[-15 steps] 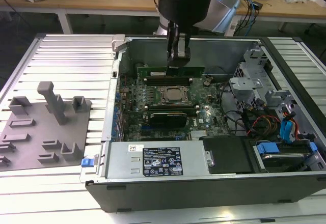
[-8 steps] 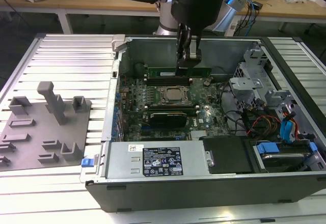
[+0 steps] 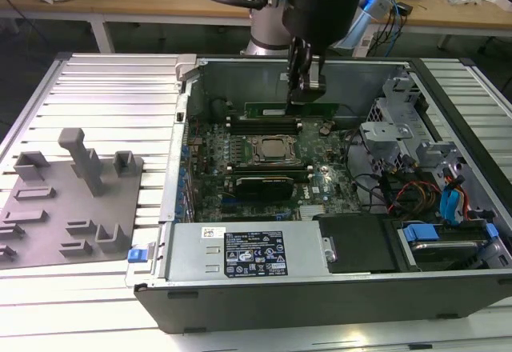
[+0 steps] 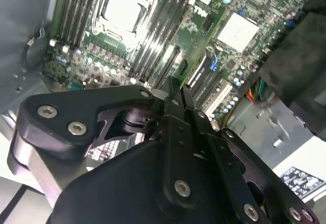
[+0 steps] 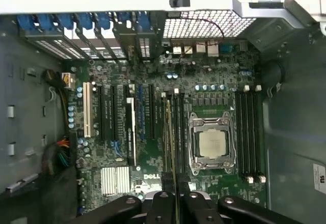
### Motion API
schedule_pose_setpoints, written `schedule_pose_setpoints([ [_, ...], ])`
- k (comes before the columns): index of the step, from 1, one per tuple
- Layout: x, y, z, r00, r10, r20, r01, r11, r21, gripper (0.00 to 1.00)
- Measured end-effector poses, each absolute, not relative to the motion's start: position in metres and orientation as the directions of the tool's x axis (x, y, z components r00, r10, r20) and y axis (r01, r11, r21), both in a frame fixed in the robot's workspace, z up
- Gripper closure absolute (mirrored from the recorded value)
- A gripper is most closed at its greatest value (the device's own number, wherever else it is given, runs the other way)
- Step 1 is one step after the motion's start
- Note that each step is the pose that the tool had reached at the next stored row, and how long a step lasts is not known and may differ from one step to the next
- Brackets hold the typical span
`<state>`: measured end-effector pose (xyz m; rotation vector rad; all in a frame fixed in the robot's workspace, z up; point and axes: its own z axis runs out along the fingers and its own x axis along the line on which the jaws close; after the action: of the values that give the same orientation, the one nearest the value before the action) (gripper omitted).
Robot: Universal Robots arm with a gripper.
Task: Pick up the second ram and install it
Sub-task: 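Pick up the second ram and move it above second insertion slot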
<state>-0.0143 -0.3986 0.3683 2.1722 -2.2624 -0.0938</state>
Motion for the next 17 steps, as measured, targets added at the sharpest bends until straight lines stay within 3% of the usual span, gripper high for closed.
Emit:
schedule_pose_setpoints([
  [17, -0.002, -0.384, 0.354, -0.042, -0.998, -0.039, -0.998, 0.040, 0.047, 0.86],
])
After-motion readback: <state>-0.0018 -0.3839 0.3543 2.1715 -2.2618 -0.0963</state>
